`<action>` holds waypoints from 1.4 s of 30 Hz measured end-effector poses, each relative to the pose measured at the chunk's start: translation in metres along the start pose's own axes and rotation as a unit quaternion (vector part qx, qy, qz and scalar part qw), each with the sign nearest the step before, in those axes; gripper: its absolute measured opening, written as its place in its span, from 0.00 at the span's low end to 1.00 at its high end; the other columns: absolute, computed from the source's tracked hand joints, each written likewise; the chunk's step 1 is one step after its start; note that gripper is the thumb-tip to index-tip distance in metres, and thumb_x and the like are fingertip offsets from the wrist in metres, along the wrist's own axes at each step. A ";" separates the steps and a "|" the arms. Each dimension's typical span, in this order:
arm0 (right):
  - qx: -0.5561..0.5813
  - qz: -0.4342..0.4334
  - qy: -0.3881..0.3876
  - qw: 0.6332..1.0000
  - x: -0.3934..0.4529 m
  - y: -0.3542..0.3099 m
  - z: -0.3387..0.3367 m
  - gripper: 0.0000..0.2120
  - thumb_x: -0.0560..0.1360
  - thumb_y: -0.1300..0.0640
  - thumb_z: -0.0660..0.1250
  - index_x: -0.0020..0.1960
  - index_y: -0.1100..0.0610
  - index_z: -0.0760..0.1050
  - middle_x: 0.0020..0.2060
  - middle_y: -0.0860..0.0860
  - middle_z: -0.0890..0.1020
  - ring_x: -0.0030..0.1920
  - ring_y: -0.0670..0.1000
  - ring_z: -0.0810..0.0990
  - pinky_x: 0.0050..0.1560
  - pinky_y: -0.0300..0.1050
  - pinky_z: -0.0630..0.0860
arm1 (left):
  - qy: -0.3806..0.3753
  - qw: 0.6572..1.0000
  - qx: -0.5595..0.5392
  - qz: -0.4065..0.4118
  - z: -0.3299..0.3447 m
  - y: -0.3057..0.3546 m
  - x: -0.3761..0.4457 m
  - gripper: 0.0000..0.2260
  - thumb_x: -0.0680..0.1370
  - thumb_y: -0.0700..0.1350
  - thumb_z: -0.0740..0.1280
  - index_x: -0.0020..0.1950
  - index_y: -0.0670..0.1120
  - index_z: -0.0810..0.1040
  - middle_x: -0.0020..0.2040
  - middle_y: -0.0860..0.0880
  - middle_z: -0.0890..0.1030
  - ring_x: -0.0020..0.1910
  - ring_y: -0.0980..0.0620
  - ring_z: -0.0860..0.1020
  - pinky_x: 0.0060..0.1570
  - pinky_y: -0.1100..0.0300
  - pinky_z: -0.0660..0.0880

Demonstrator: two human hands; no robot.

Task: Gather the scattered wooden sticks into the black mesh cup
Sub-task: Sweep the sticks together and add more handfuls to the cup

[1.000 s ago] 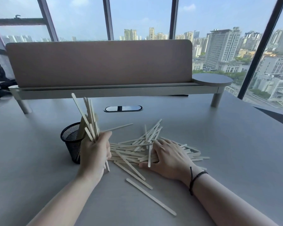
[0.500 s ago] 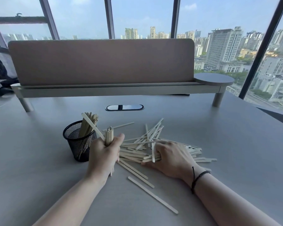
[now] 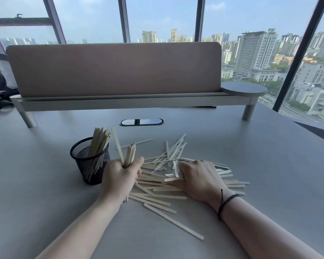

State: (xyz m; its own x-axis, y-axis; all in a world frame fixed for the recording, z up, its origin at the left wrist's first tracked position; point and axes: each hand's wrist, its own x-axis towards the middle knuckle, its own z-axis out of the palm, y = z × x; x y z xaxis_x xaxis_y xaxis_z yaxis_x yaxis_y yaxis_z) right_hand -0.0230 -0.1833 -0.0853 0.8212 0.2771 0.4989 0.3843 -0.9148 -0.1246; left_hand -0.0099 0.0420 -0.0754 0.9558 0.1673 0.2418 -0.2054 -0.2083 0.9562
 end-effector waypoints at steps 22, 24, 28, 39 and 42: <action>0.006 -0.019 0.035 0.999 -0.003 -0.004 -0.015 0.36 0.67 0.22 0.58 0.29 0.56 0.60 0.22 0.58 0.72 0.34 0.67 0.70 0.26 0.43 0.60 | 0.012 0.980 0.083 0.180 -0.002 0.011 -0.010 0.24 0.78 0.52 0.67 0.27 0.48 0.60 0.22 0.53 0.59 0.23 0.56 0.58 0.26 0.61 0.56; 0.006 -0.011 0.027 1.000 -0.002 -0.009 -0.019 0.38 0.68 0.21 0.55 0.29 0.57 0.61 0.20 0.57 0.68 0.32 0.67 0.68 0.25 0.43 0.60 | 0.009 0.980 0.083 0.183 -0.003 0.012 -0.010 0.24 0.78 0.52 0.67 0.28 0.49 0.59 0.22 0.54 0.59 0.23 0.57 0.58 0.26 0.60 0.56; -0.014 -0.021 -0.035 0.999 0.003 -0.016 -0.033 0.42 0.65 0.17 0.51 0.32 0.59 0.63 0.22 0.53 0.62 0.33 0.65 0.66 0.27 0.46 0.60 | 0.000 0.981 0.077 0.177 -0.004 0.011 -0.010 0.26 0.79 0.55 0.67 0.28 0.49 0.58 0.22 0.53 0.60 0.24 0.56 0.59 0.26 0.57 0.57; -0.101 -0.024 -0.302 0.948 0.031 -0.038 -0.076 0.24 0.64 0.34 0.74 0.36 0.55 0.74 0.27 0.48 0.73 0.34 0.53 0.74 0.31 0.43 0.64 | -0.108 0.982 0.008 0.153 -0.011 0.019 -0.014 0.27 0.78 0.56 0.69 0.28 0.49 0.57 0.23 0.55 0.57 0.20 0.37 0.70 0.21 0.57 0.60; -0.039 0.005 -0.266 0.963 0.040 -0.042 -0.083 0.25 0.67 0.38 0.75 0.32 0.56 0.68 0.25 0.48 0.71 0.29 0.49 0.72 0.28 0.43 0.64 | -0.102 0.983 -0.026 0.150 -0.009 0.028 -0.021 0.26 0.78 0.49 0.70 0.28 0.48 0.58 0.24 0.53 0.56 0.17 0.49 0.65 0.19 0.61 0.72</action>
State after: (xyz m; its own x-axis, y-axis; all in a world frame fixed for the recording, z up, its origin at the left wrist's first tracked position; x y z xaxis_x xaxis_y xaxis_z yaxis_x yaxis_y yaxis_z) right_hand -0.0418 -0.1585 0.0112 0.9324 0.3611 -0.0154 0.3599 -0.9316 -0.0511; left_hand -0.0373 0.0411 -0.0524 0.8719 -0.0919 0.4810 -0.4897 -0.1683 0.8555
